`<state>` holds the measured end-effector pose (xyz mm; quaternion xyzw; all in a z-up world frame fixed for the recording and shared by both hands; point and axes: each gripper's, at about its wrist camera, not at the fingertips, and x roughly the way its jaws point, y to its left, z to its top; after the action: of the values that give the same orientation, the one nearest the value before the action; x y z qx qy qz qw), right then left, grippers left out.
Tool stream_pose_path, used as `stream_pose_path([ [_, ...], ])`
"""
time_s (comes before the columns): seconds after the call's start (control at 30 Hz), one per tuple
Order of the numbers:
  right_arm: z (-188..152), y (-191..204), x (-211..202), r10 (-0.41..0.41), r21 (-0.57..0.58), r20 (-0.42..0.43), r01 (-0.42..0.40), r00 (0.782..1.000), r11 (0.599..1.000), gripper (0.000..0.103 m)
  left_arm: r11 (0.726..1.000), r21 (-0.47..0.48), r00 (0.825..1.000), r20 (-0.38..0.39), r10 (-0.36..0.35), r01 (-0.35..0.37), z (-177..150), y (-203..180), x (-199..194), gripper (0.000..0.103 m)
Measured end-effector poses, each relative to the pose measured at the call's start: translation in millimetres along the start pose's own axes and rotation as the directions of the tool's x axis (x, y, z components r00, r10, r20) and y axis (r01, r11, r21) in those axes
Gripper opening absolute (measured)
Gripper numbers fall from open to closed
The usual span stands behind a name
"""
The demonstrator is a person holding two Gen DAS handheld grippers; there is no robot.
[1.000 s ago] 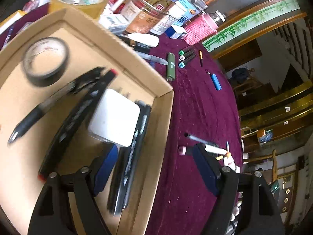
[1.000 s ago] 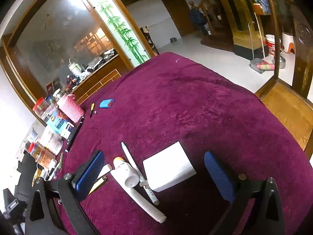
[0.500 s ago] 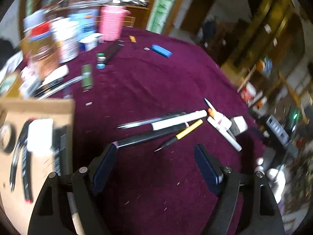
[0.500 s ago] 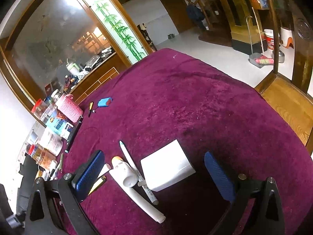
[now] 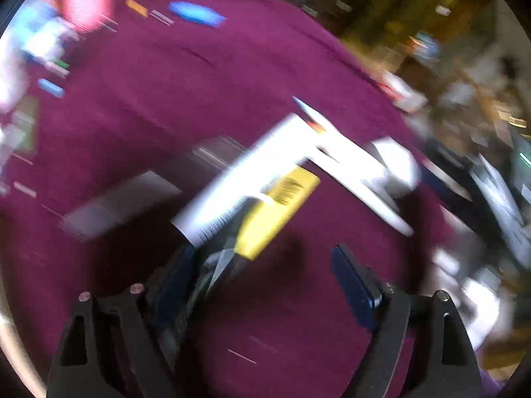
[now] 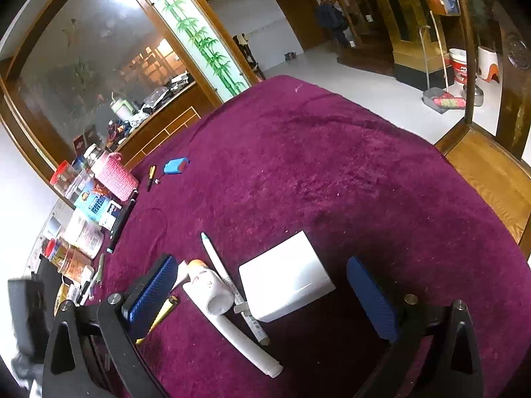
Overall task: Organize rigid objects
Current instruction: 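Move the left tool to the pens and grasp a yellow pencil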
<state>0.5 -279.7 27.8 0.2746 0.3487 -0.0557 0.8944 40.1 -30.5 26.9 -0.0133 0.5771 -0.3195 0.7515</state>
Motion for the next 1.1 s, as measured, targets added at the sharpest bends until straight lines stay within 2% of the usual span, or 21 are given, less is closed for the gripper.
stream_pose_path([
  [0.07, -1, 1, 2, 0.003, -0.003, -0.014, -0.003, 1.0, 1.0, 0.102, 0.997, 0.07, 1.0, -0.01, -0.025, 0.025, -15, -21, -5, 0.082],
  [0.13, -1, 1, 2, 0.005, -0.004, -0.017, -0.005, 1.0, 1.0, 0.102, 0.996, 0.082, 0.999, 0.018, -0.047, 0.046, -22, -27, -16, 0.082],
  [0.2, -1, 1, 1, 0.005, -0.003, -0.016, -0.005, 1.0, 1.0, 0.102, 0.998, 0.069, 0.997, 0.072, 0.0, -0.005, -21, -22, -27, 0.082],
  [0.23, -1, 1, 2, 0.003, -0.003, -0.018, -0.003, 1.0, 1.0, 0.102, 0.995, 0.07, 0.993, 0.096, 0.07, -0.077, -20, -19, -30, 0.082],
  [0.43, -2, 0, 2, 0.0, -0.001, -0.036, 0.0, 0.999, 1.0, 0.102, 0.973, 0.119, 0.979, 0.085, 0.187, -0.196, -33, -18, -18, 0.082],
  [0.5, -2, 1, 1, -0.002, -0.001, -0.034, 0.002, 0.999, 1.0, 0.102, 0.967, 0.141, 0.975, 0.091, 0.202, -0.213, -42, -26, -16, 0.082],
  [0.6, -2, 1, 2, -0.001, 0.0, -0.034, 0.001, 0.999, 1.0, 0.102, 0.962, 0.205, 0.979, 0.135, 0.154, -0.179, -60, -54, -19, 0.082],
  [0.63, -1, 0, 0, 0.0, 0.001, -0.03, 0.0, 1.0, 1.0, 0.102, 0.954, 0.231, 0.976, 0.15, 0.158, -0.19, -65, -64, -19, 0.083],
  [0.67, -1, 1, 1, -0.002, 0.003, -0.026, 0.002, 1.0, 1.0, 0.102, 0.939, 0.255, 0.967, 0.167, 0.192, -0.231, -66, -72, -17, 0.083],
  [0.73, -1, -1, 0, -0.004, 0.009, -0.02, 0.004, 1.0, 1.0, 0.102, 0.913, 0.274, 0.947, 0.197, 0.255, -0.303, -60, -77, -12, 0.083],
  [0.8, 0, -3, 1, -0.004, 0.019, -0.028, 0.004, 1.0, 1.0, 0.102, 0.906, 0.248, 0.933, 0.201, 0.298, -0.343, -49, -68, -6, 0.082],
  [0.9, 1, -3, 2, -0.001, 0.025, -0.032, 0.002, 0.999, 1.0, 0.102, 0.92, 0.208, 0.94, 0.15, 0.307, -0.334, -25, -46, 13, 0.082],
  [0.93, 1, -3, 2, -0.003, 0.023, -0.031, 0.003, 1.0, 1.0, 0.102, 0.923, 0.208, 0.945, 0.118, 0.306, -0.325, -18, -41, 24, 0.074],
  [1.0, 0, -2, 2, -0.007, 0.018, -0.03, 0.007, 1.0, 1.0, 0.102, 0.918, 0.217, 0.941, 0.143, 0.306, -0.331, -14, -40, 28, 0.068],
  [1.03, 1, -2, 2, -0.011, 0.017, -0.03, 0.012, 0.999, 1.0, 0.102, 0.92, 0.208, 0.941, 0.142, 0.308, -0.332, -13, -40, 26, 0.059],
  [1.07, 0, -2, 2, -0.013, 0.019, -0.031, 0.014, 0.999, 1.0, 0.102, 0.92, 0.206, 0.939, 0.149, 0.308, -0.335, -15, -41, 24, 0.033],
  [1.1, 0, -4, 3, -0.013, 0.025, -0.034, 0.013, 0.999, 1.0, 0.102, 0.921, 0.204, 0.94, 0.153, 0.305, -0.332, -19, -40, 19, 0.018],
])
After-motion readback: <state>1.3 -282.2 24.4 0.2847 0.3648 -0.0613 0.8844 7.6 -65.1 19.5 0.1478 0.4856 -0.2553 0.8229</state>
